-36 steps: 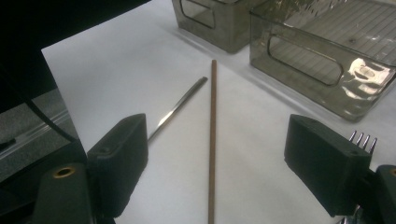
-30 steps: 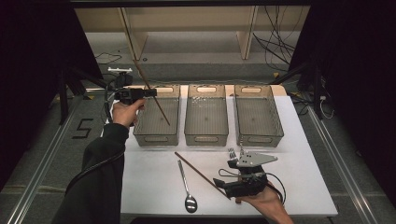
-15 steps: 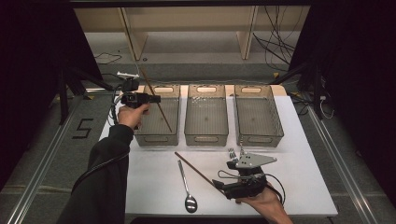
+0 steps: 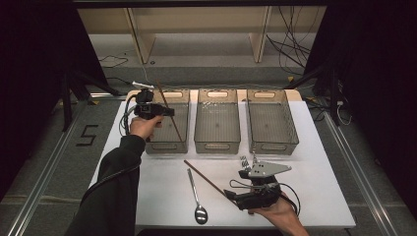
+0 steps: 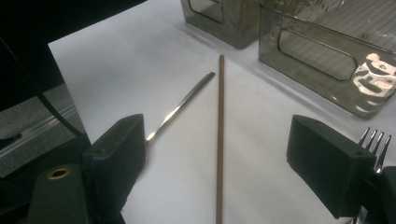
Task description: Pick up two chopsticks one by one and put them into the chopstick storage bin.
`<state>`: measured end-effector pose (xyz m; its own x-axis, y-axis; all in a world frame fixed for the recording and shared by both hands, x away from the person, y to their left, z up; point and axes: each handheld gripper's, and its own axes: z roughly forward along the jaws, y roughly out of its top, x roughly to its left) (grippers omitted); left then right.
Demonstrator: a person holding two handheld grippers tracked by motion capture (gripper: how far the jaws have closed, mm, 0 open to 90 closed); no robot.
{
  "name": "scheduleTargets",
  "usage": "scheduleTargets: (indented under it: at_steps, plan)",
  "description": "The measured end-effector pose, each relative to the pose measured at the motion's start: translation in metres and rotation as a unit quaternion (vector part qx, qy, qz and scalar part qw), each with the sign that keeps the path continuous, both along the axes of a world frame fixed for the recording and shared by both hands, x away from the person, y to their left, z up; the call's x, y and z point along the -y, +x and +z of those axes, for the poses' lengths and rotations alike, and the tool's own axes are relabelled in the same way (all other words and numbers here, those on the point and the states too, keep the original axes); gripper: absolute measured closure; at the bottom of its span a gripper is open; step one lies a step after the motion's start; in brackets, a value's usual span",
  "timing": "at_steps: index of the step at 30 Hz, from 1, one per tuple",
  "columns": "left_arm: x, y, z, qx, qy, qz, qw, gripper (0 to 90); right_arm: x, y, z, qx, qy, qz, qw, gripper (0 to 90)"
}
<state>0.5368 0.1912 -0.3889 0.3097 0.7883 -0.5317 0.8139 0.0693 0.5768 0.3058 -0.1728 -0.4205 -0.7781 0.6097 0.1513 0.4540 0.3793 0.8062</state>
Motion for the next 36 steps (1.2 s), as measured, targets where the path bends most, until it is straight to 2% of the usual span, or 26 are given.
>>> scheduleTargets:
  at_steps: [12, 14, 16, 20, 24, 31, 36]
  plan:
    - [0.004, -0.002, -0.012, -0.013, 0.019, 0.001, 0.9997, 82.7, 0.001, 0.001, 0.000, 0.000, 0.001, 0.000, 1.0000, 20.4]
    - [0.004, -0.002, -0.012, -0.014, 0.019, 0.005, 0.9997, 74.4, 0.002, 0.001, 0.000, 0.000, 0.001, -0.001, 1.0000, 20.4]
    - [0.003, -0.003, -0.009, -0.016, 0.030, 0.020, 0.9992, 58.0, 0.002, 0.001, 0.000, 0.001, 0.000, -0.002, 1.0000, 20.4]
    - [0.000, -0.007, 0.000, -0.003, 0.048, 0.042, 0.9980, 36.0, 0.002, 0.001, 0.000, 0.001, 0.001, -0.003, 1.0000, 20.4]
    - [-0.002, -0.012, 0.009, 0.009, 0.059, 0.051, 0.9969, 20.3, 0.002, 0.001, 0.000, 0.000, -0.001, -0.002, 1.0000, 20.4]
    - [-0.007, -0.030, 0.025, 0.040, 0.046, 0.034, 0.9975, 16.9, 0.001, 0.002, 0.000, 0.000, -0.008, -0.003, 1.0000, 20.6]
    - [-0.011, -0.054, 0.032, 0.077, 0.018, 0.016, 0.9968, 16.3, -0.002, 0.004, -0.002, -0.012, -0.038, -0.011, 0.9992, 20.9]
